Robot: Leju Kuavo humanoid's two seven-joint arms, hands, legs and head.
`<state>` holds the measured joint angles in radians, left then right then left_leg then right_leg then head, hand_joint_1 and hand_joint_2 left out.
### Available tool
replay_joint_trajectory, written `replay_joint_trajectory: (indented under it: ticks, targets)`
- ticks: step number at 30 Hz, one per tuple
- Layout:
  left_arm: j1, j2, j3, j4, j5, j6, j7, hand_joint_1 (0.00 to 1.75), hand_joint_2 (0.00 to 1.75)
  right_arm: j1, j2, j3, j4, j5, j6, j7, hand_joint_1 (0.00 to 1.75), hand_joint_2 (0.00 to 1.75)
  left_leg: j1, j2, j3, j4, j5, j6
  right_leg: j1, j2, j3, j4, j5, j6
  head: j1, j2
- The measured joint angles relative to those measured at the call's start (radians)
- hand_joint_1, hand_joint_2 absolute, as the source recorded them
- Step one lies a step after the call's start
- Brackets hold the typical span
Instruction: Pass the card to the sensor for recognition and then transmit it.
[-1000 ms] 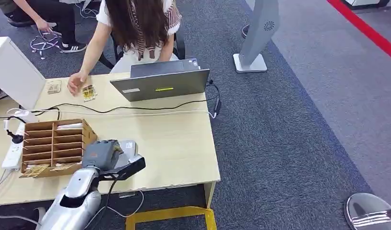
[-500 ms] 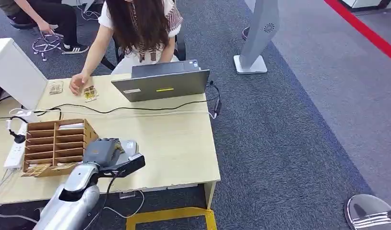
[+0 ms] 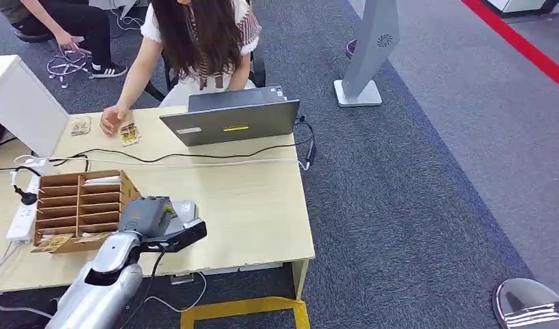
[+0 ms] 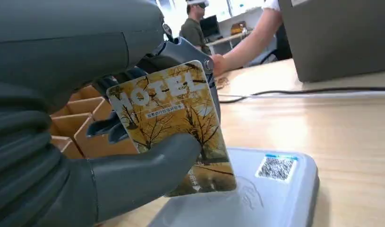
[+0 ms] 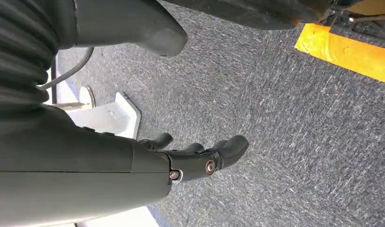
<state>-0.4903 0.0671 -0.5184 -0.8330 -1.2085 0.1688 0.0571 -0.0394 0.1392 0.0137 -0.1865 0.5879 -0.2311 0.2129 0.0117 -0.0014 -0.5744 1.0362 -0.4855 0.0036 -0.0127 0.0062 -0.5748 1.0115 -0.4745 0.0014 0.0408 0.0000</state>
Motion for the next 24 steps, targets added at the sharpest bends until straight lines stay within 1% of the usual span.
replay_joint_trajectory:
  ticks: [2,3,5,6,7,8,11,16,19,24]
  targets:
    - [-0.001,0.0,0.0,-0.003,-0.001,0.005,0.003,1.75,1.75,0.0,0.0,0.0,0.0,0.0,0.0,-0.001,0.0,1.75,0.0,0.0,0.0,0.0,0.0,0.0,0.0,0.0,0.0,0.0,0.0,0.0,0.0,0.0]
    - [-0.011,0.003,0.0,-0.024,-0.01,0.036,0.014,1.75,1.75,0.001,0.0,-0.002,0.0,0.002,0.0,-0.005,0.0,1.75,0.0,0.0,-0.001,0.0,0.001,0.0,0.0,0.0,-0.001,0.0,0.0,0.0,0.0,0.0]
    - [-0.052,0.013,0.0,-0.064,-0.028,0.066,0.029,1.75,1.75,0.0,0.0,-0.006,0.0,0.01,0.0,-0.008,0.0,1.75,0.0,-0.001,-0.002,0.0,0.001,0.0,0.0,0.0,-0.001,0.0,0.0,0.0,0.0,0.0]
    - [-0.104,0.026,0.005,-0.08,-0.043,0.079,0.03,1.75,1.75,0.0,0.0,-0.008,0.0,0.02,0.0,-0.015,0.0,1.75,0.001,-0.001,-0.006,0.0,0.001,0.0,0.0,-0.001,-0.004,0.0,0.0,0.0,0.0,0.0]
    - [-0.19,0.045,0.024,-0.079,-0.061,0.126,0.033,1.75,1.75,0.0,0.0,-0.008,0.0,0.033,0.0,-0.02,0.0,1.75,0.0,-0.001,-0.006,0.0,0.001,0.0,0.0,0.0,-0.005,0.0,0.0,0.0,0.0,0.0]
    - [-0.305,0.071,0.057,-0.021,-0.069,0.168,0.012,1.75,1.75,-0.001,0.0,-0.008,0.0,0.046,0.0,-0.02,0.0,1.75,0.001,-0.001,-0.006,0.0,0.001,0.0,0.001,0.0,-0.005,0.001,0.0,0.0,0.001,0.0]
    - [-0.419,0.097,0.095,0.063,-0.104,0.194,0.025,1.75,1.75,-0.001,0.0,-0.008,0.0,0.058,0.0,-0.016,0.0,1.75,0.001,-0.001,-0.006,0.0,0.001,0.0,0.001,0.0,-0.006,0.001,0.0,0.0,0.0,0.0]
    - [-0.56,0.119,0.153,0.202,-0.101,0.17,0.042,1.75,1.75,-0.002,0.0,-0.016,0.0,0.061,0.0,-0.015,0.0,1.75,0.001,-0.001,-0.006,0.0,0.001,0.0,0.001,0.001,-0.006,0.001,0.0,0.0,0.0,0.0]
    - [-0.599,0.123,0.172,0.249,-0.101,0.157,0.05,1.75,1.75,-0.002,0.0,-0.018,0.0,0.064,0.001,-0.01,0.0,1.75,0.001,-0.001,-0.007,0.0,0.001,0.0,0.001,0.0,-0.006,0.001,0.0,0.0,0.0,0.0]
    - [-0.625,0.123,0.193,0.285,-0.099,0.165,0.055,1.75,1.75,-0.002,0.0,-0.018,0.0,0.068,0.001,-0.005,0.0,1.75,0.0,-0.001,-0.007,0.0,0.001,0.0,0.0,0.0,-0.006,0.001,0.0,0.0,0.0,0.0]
